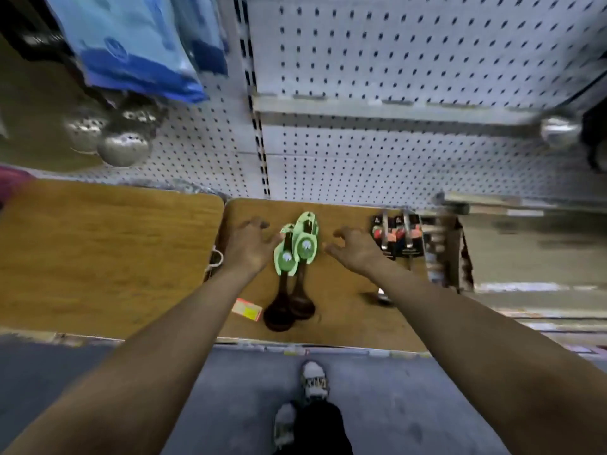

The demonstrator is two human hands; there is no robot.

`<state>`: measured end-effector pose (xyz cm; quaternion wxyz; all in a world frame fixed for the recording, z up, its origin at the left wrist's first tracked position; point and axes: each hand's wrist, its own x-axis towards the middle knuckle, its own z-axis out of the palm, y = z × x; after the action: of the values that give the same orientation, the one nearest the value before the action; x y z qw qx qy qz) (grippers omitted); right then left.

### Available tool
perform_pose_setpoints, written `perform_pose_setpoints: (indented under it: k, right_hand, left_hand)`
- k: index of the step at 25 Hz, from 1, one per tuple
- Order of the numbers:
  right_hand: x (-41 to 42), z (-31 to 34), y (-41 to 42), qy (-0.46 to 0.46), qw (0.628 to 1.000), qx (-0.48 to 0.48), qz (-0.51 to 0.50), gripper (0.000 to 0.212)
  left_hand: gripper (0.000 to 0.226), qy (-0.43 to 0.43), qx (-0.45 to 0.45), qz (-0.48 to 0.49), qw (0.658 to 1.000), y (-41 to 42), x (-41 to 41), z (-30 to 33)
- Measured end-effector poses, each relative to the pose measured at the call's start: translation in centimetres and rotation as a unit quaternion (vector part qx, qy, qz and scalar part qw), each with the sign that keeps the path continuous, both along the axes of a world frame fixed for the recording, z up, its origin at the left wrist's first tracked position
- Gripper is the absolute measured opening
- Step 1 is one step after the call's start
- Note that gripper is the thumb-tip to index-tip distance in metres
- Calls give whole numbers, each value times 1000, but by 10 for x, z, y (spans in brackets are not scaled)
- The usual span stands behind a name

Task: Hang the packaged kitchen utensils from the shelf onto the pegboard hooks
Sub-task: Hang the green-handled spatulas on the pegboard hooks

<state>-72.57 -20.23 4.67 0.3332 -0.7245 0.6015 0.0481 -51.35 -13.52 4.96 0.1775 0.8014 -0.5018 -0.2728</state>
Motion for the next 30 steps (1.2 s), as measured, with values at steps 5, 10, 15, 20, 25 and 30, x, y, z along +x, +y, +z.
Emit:
perform_pose_setpoints:
  k: [5,10,15,20,25,30]
  right_hand:
    - [15,-88,-15,-5,990,111,-84,66]
    - [49,-133,-33,-11,977,131,-166,84]
    - [72,-149,-44,42,978,90,-181,86]
    - [71,-150,-38,-117,946,39,-299,44]
    - [41,-142,-28,-284,905,55,-311,42]
    - [10,-138,-17,-403,836,131,-348,100]
  left_hand:
    - [55,39,67,54,996,-10,-7,-89]
    - [61,64,98,88,989,-14,-6,-131]
    - [58,79,113,108,985,-14,3,-157]
    - [54,72,103,124,984,-17,1,-166]
    - [58,104,100,173,974,-27,-15,-177]
    - [62,75,120,202,969,-43,-31,-181]
